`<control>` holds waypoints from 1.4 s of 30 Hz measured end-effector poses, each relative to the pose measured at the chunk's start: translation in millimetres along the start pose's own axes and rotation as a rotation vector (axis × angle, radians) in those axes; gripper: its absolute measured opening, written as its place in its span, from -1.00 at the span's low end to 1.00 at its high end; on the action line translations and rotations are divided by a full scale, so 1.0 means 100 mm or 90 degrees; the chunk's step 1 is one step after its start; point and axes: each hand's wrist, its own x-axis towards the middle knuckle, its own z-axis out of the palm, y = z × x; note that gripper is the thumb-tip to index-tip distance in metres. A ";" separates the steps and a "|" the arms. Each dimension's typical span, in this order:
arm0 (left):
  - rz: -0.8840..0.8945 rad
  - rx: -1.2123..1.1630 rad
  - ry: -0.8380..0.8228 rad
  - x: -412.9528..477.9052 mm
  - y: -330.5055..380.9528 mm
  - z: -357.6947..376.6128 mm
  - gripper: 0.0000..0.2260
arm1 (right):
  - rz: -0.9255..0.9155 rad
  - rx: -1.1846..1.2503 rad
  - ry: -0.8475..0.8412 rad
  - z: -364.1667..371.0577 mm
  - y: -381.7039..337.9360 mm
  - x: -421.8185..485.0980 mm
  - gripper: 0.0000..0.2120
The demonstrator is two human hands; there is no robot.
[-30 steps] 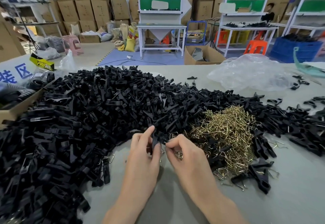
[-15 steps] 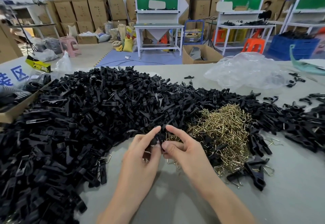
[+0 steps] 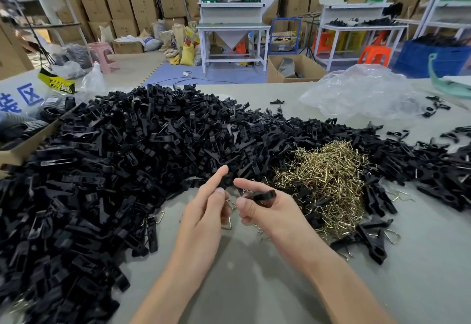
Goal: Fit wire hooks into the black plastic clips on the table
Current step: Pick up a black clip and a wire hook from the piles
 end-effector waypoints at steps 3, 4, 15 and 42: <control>0.015 0.056 -0.001 0.00 -0.03 0.03 -0.65 | -0.014 0.067 0.016 0.03 0.00 0.02 -0.51; 0.019 0.065 0.002 -0.01 -0.03 0.03 -0.66 | -0.018 0.077 0.021 0.02 0.00 0.02 -0.56; 0.013 0.019 0.036 -0.05 0.08 0.05 -0.77 | 0.006 -0.024 0.050 0.01 0.01 0.04 -0.73; -0.020 -0.023 0.013 -0.03 0.11 0.00 -0.77 | -0.081 -0.179 -0.037 0.00 -0.02 -0.02 -0.44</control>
